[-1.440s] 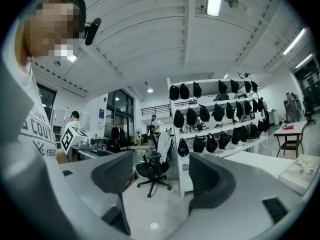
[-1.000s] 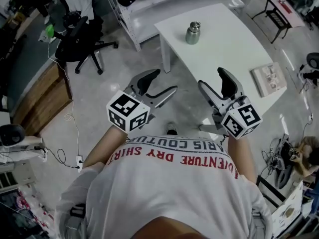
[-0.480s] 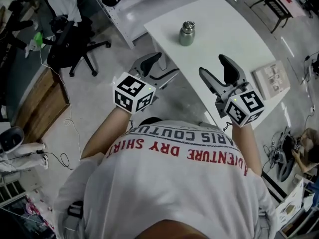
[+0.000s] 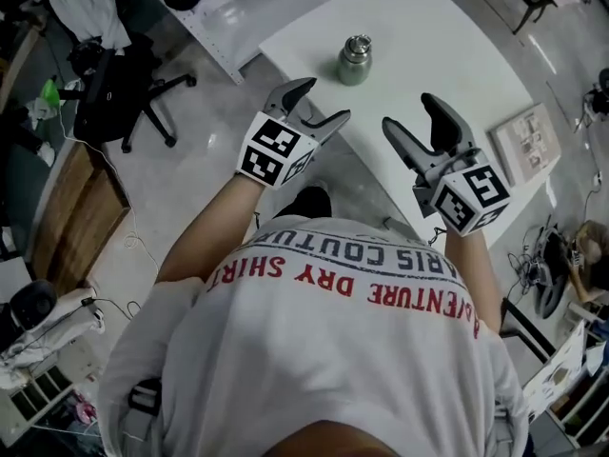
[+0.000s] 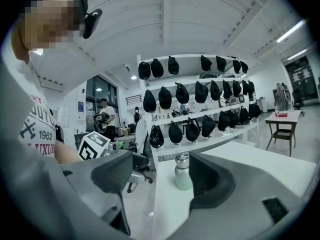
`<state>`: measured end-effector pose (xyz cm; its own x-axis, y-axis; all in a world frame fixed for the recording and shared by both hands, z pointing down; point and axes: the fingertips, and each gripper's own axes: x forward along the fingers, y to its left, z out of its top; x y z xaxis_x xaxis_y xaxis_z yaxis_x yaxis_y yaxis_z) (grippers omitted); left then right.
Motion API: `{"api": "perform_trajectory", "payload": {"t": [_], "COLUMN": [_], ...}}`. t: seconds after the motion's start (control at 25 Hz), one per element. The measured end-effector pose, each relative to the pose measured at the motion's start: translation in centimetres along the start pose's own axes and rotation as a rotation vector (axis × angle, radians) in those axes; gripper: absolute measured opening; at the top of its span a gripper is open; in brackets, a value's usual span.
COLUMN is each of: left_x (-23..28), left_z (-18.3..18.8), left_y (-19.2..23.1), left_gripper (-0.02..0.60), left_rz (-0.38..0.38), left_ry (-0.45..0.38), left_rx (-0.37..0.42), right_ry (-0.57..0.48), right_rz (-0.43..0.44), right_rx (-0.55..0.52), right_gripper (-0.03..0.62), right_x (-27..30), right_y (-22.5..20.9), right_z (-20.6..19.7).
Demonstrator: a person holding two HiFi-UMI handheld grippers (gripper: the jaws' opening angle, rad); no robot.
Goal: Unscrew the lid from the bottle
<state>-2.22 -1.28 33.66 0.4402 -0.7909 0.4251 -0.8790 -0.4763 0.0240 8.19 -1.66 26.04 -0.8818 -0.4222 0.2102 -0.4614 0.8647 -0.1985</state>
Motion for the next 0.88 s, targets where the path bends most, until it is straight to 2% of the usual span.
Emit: {"api": "perform_trajectory", "payload": {"t": [0.16, 0.52, 0.68, 0.88], "left_x": [3.8, 10.0, 11.8, 13.2], "left_z": [-1.4, -3.3, -3.8, -4.1], "left_y": [1.8, 4.9, 5.9, 5.6], "left_gripper": [0.341, 0.344, 0.345, 0.345], "left_rz": [-0.046, -0.16, -0.19, -0.272], "left_ry": [0.047, 0.108, 0.109, 0.089], "left_rx": [0.032, 0.029, 0.055, 0.072], "right_ry": [0.028, 0.077, 0.089, 0.097], "right_rz": [-0.038, -0.14, -0.161, -0.191], "right_rx": [0.03, 0.092, 0.107, 0.116], "right_gripper": [0.331, 0.331, 0.331, 0.331], "right_x": [1.7, 4.9, 6.2, 7.4], "right_y": [-1.5, -3.8, -4.3, -5.1], "right_z": [-0.6, -2.0, -2.8, -3.5]}}
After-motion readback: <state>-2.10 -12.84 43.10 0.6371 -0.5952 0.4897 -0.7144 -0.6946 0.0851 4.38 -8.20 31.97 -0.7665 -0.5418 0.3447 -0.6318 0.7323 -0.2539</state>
